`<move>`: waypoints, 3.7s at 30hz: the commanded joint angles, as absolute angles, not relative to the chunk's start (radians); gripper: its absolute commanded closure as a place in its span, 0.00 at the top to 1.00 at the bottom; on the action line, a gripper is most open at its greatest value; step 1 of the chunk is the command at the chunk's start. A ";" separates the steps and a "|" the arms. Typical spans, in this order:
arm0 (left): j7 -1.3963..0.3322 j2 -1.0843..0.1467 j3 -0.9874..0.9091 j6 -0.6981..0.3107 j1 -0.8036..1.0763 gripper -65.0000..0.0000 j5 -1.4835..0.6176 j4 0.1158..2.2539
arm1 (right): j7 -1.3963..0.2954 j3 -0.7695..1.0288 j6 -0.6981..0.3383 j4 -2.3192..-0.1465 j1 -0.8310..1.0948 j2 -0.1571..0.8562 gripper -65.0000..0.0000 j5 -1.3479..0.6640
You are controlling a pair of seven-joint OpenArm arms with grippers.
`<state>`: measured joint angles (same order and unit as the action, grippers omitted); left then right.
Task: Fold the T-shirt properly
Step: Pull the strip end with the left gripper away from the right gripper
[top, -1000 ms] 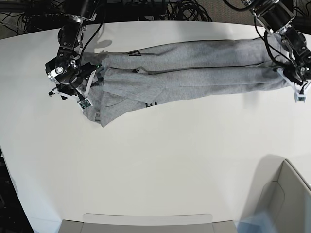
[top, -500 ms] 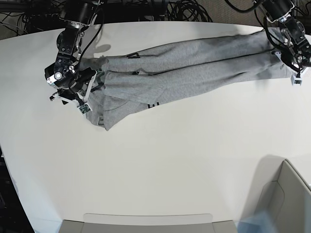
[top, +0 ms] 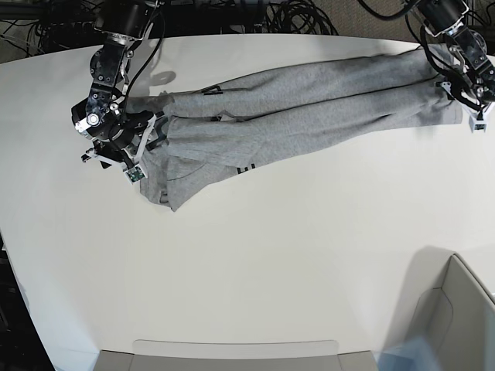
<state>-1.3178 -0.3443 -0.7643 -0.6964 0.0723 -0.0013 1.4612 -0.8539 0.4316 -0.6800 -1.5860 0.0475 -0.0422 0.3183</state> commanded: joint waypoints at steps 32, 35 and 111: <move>-1.342 -0.386 -0.783 -0.698 0.104 0.58 -0.013 1.593 | -0.892 0.429 -0.698 -1.514 0.036 -0.045 0.52 0.344; -1.326 -0.386 -0.783 -0.698 0.099 0.58 -0.015 1.504 | -0.892 0.429 -0.698 -1.514 0.036 -0.045 0.52 0.344; -1.371 -0.599 -0.915 -0.698 -0.179 0.00 -0.367 1.159 | -0.892 0.430 -0.698 -1.517 0.031 -0.025 0.52 0.344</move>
<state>-1.3716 -0.5713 -0.9146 -0.6971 -0.1661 -0.3637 1.1416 -0.8066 0.4316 -0.6769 -1.5280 0.0189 -0.0257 0.2844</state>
